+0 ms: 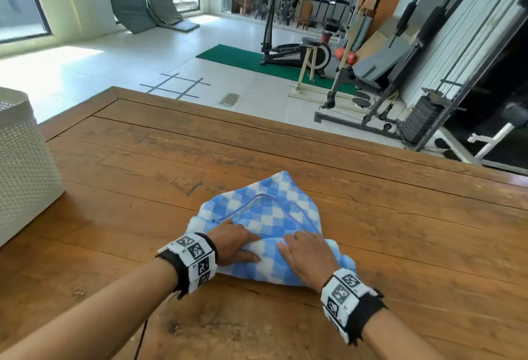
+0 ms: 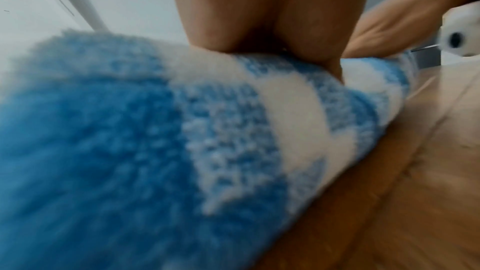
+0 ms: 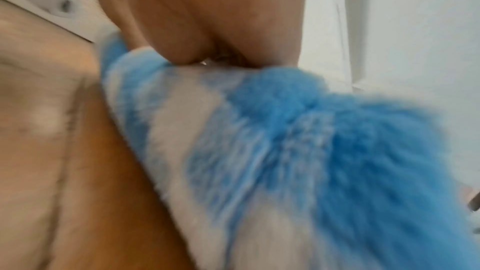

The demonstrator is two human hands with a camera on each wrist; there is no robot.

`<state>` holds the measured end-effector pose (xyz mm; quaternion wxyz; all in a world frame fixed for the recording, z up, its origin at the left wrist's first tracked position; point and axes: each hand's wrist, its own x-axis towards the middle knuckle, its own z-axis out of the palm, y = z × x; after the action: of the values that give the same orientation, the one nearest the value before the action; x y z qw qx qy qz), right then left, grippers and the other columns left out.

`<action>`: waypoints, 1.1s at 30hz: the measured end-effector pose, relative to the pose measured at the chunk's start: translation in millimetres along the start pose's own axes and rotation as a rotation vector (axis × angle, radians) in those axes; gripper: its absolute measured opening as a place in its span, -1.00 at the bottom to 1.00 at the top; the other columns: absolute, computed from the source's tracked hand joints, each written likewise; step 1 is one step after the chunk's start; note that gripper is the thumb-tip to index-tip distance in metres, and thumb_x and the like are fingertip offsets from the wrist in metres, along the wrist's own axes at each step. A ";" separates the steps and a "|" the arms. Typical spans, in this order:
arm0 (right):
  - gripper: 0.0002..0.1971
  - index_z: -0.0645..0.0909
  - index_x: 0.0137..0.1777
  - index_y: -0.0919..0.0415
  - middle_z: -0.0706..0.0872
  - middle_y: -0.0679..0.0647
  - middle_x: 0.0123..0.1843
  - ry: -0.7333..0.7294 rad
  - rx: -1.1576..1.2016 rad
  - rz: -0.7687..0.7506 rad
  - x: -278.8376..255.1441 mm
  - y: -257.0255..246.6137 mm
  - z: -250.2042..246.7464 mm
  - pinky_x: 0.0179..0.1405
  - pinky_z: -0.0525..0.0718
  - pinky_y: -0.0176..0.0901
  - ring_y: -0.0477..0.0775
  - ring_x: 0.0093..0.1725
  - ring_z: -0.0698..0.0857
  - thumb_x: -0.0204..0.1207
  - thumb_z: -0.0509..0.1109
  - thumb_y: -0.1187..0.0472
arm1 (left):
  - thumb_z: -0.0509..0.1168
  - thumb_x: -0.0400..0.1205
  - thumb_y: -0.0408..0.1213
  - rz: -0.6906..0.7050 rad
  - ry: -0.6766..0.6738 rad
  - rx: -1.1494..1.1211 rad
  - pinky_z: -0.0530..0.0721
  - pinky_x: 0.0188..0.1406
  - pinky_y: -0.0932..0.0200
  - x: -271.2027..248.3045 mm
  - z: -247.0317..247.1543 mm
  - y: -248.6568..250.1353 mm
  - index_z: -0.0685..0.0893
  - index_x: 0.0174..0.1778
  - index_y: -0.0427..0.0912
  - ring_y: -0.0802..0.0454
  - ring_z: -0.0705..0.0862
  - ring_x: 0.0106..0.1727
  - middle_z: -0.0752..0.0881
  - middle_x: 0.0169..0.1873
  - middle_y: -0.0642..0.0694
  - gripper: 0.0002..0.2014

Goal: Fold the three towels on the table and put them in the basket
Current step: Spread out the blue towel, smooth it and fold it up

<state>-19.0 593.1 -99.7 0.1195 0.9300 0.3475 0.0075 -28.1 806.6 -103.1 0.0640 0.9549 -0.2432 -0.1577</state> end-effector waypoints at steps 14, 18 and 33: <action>-0.51 0.44 0.41 0.19 0.63 0.29 0.21 -0.284 0.246 0.071 0.4 12.0 -14.2 0.20 0.56 0.13 0.31 0.22 0.61 0.77 -0.20 -0.03 | 0.10 0.51 0.37 0.041 0.006 0.318 0.19 0.52 -0.04 -15.8 2.9 40.6 0.11 0.65 -0.16 -0.20 0.35 0.43 0.39 0.41 -0.23 -0.09; -0.67 0.42 0.38 0.15 0.65 0.22 0.14 -0.114 0.186 0.023 -3.0 11.0 -7.0 0.06 0.58 0.15 0.30 0.11 0.64 0.75 0.04 0.02 | 0.24 0.65 0.01 0.027 0.012 0.179 0.22 0.45 0.01 -7.1 -0.2 28.5 0.21 0.63 -0.05 -0.14 0.40 0.43 0.49 0.39 -0.17 -0.36; -0.42 0.46 0.41 0.12 0.66 0.30 0.16 -0.299 0.572 0.164 -13.2 13.0 8.0 0.13 0.59 0.14 0.35 0.15 0.64 0.71 -0.22 -0.17 | 0.43 0.42 0.18 0.079 -0.003 0.300 0.13 0.52 -0.09 12.3 -4.1 51.7 0.20 0.58 -0.18 -0.15 0.35 0.42 0.42 0.37 -0.16 -0.08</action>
<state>-19.9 573.3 -103.6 -0.0979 0.9415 0.2382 -0.2174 -39.5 755.7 -92.2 -0.0738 0.9432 -0.3017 -0.1182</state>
